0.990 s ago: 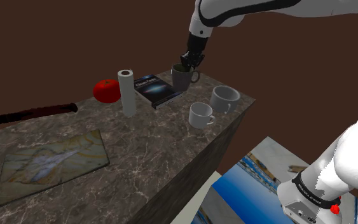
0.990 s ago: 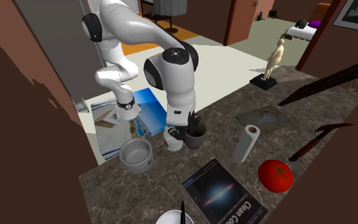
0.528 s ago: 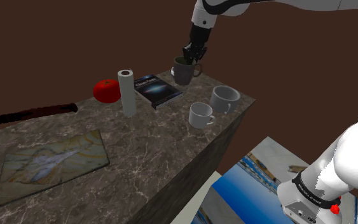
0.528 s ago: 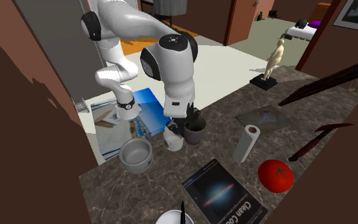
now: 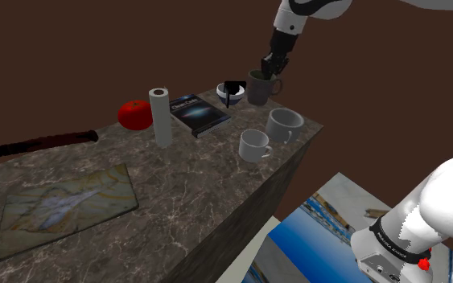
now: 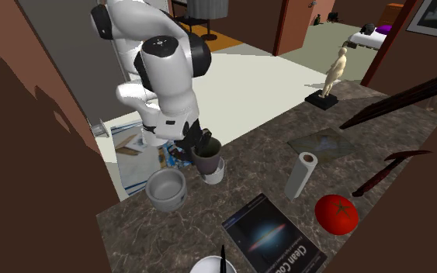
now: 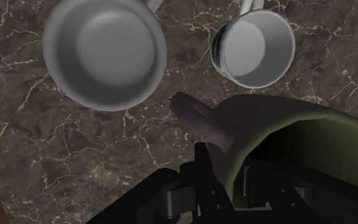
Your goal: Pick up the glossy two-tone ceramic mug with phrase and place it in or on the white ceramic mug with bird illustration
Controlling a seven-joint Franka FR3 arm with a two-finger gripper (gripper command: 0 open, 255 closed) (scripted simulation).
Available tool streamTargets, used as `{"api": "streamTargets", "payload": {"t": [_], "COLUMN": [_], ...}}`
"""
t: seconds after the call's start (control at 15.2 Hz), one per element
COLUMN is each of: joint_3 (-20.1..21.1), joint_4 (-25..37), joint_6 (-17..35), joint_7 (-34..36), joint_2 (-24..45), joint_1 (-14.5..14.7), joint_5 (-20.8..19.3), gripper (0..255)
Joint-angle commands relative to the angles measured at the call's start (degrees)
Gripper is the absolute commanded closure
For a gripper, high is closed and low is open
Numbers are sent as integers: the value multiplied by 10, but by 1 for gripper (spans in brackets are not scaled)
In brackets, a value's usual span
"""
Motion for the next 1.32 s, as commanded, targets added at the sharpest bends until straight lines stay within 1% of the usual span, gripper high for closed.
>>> {"api": "streamTargets", "payload": {"t": [0.0,0.53,1.25], "joint_3": [-13,-72,-72], "joint_4": [-25,-88,-161], "joint_6": [-4,-24,60], "joint_7": [-27,-126,-135], "joint_2": [-26,-99,-88], "joint_1": [-12,-58,-57], "joint_5": [2,-6,-2], "gripper": [255,255,255]}}
